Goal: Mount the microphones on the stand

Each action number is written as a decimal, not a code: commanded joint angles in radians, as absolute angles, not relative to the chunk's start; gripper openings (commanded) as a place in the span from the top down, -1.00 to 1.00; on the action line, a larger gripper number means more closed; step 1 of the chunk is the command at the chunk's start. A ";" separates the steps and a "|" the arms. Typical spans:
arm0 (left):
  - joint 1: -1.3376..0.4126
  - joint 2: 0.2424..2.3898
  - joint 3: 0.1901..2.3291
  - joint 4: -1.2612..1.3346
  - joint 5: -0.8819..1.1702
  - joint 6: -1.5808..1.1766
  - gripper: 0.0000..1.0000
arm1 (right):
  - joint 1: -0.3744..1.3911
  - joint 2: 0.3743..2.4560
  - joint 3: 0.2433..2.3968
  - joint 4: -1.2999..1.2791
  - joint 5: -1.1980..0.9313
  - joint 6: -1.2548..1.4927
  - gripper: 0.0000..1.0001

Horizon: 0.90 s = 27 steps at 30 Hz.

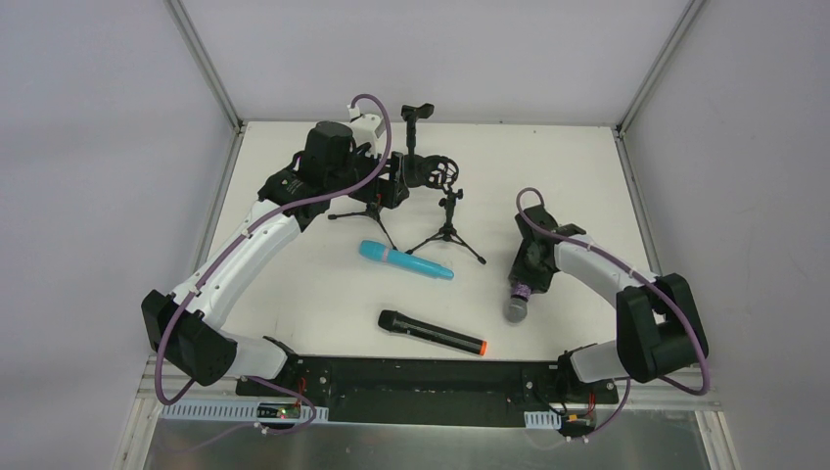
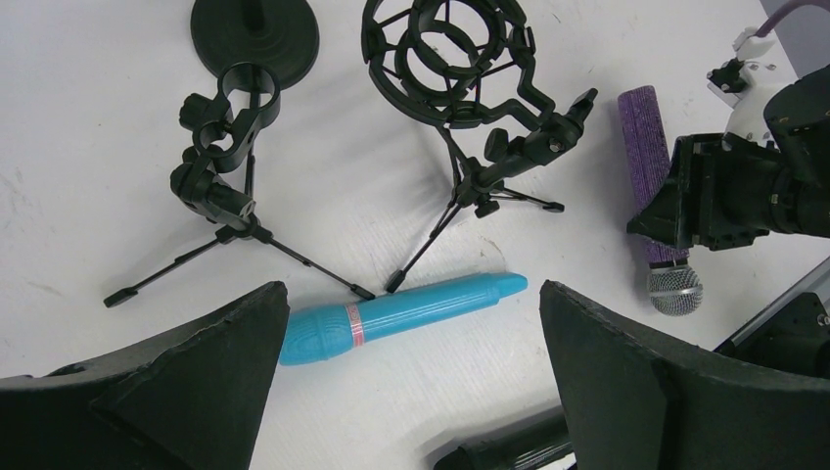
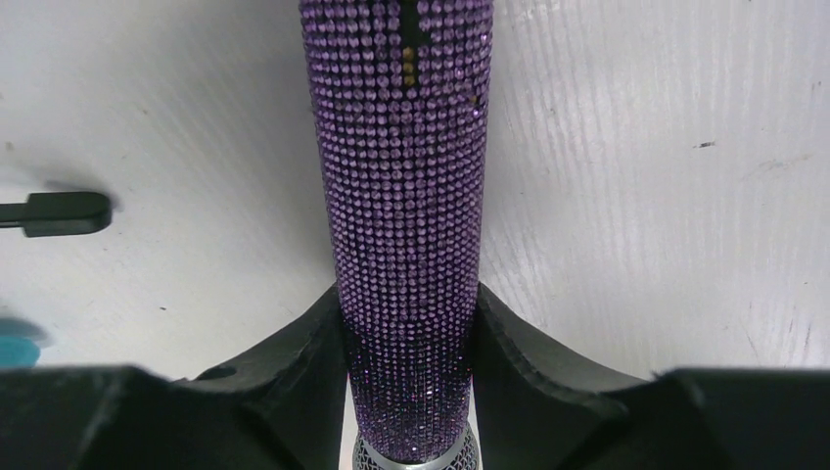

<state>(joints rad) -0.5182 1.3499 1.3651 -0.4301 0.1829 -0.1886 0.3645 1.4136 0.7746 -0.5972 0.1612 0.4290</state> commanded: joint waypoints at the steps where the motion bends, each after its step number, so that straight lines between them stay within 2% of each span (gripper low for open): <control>1: -0.529 1.329 1.367 -0.402 0.196 -0.166 -0.99 | 0.367 1.339 0.839 -0.613 0.166 0.410 1.00; 14: -0.530 1.334 1.367 -0.402 0.191 -0.173 -0.99 | 0.367 1.118 0.955 -0.568 -0.113 0.412 1.00; 27: -0.531 1.322 1.368 -0.402 0.199 -0.175 -0.99 | 0.366 0.708 0.788 -0.200 -0.195 0.388 1.00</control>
<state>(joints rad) -0.5182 1.3499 1.3651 -0.4301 0.1825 -0.1890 0.3645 0.7937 0.8272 -0.3874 -0.1284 0.4282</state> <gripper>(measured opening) 0.995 0.446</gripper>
